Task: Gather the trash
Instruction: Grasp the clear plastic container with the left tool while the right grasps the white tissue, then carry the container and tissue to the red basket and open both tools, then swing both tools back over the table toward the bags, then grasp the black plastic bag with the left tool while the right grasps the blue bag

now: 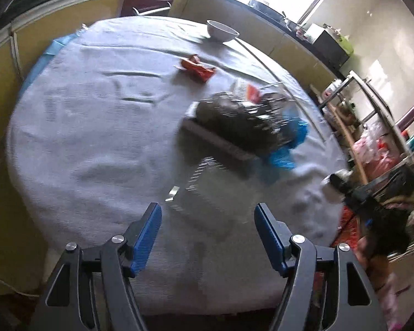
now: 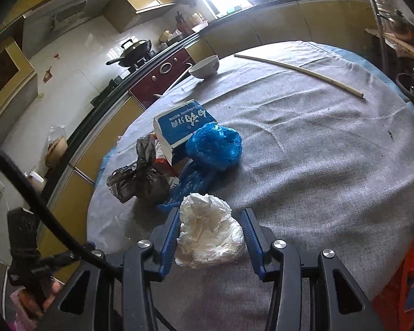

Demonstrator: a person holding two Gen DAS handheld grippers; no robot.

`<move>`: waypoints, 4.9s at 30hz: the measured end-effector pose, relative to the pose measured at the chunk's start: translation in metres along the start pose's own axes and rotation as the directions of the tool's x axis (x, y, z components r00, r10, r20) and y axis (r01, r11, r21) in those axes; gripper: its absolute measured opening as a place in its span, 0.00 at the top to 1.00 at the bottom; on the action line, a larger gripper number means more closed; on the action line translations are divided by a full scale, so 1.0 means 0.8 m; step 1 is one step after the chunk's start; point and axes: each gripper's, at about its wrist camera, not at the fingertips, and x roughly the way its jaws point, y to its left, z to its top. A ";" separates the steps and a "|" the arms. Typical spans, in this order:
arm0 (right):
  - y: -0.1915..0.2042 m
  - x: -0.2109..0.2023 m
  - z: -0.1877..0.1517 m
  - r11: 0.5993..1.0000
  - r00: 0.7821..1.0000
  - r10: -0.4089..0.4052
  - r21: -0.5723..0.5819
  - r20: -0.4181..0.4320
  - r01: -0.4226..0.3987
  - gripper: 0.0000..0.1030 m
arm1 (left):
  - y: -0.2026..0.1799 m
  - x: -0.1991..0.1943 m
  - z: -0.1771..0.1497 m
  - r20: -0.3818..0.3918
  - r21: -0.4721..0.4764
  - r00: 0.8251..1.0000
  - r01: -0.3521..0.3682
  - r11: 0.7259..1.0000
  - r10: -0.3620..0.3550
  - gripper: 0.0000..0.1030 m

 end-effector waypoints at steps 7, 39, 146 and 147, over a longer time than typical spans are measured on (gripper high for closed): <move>-0.001 -0.008 -0.005 1.000 1.000 0.013 -0.001 0.015 -0.013 0.54 | -0.014 0.055 0.018 -0.130 -0.201 0.990 -0.087 0.976 0.061 0.29; -0.063 -0.057 -0.026 0.993 0.994 0.034 0.108 0.101 -0.045 0.54 | -0.122 0.039 -0.035 -0.025 0.227 0.997 -0.063 0.972 0.070 0.53; -0.015 0.105 0.094 0.992 0.999 -0.024 0.121 -0.033 0.028 0.34 | -0.016 0.095 0.082 -0.032 -0.211 0.988 0.139 0.967 -0.149 0.91; -0.013 0.112 0.097 0.992 0.999 -0.016 0.126 -0.034 0.020 0.34 | -0.012 0.092 0.079 -0.032 -0.207 0.988 0.140 0.968 -0.150 0.92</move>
